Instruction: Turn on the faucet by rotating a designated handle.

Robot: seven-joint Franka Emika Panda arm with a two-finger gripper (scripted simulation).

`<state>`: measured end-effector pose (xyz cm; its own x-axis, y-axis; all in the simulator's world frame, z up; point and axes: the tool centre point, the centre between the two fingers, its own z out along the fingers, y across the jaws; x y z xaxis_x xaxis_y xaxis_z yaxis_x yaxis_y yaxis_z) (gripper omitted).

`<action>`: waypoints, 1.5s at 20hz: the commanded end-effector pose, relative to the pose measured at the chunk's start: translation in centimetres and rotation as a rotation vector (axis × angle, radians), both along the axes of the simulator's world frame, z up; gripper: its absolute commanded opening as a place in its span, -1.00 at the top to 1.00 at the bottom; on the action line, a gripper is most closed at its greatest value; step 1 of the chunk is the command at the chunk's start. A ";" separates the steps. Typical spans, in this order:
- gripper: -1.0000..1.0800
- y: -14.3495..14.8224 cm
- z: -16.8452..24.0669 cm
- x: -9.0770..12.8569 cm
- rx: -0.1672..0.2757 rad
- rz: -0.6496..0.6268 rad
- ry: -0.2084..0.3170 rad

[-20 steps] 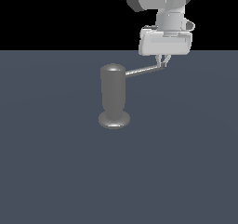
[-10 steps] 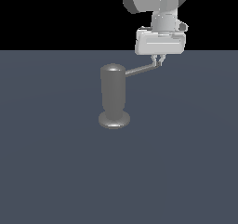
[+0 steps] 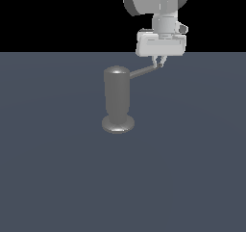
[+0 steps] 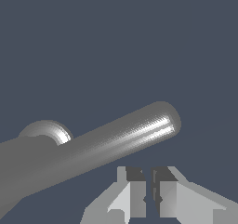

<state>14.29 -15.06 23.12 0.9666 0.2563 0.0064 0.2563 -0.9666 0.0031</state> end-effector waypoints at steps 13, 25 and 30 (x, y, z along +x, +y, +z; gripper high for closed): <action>1.00 2.0 -0.8 3.2 0.003 0.006 0.004; 1.00 2.7 -0.9 5.1 0.002 0.003 0.006; 1.00 2.9 -1.0 5.7 0.002 0.002 0.006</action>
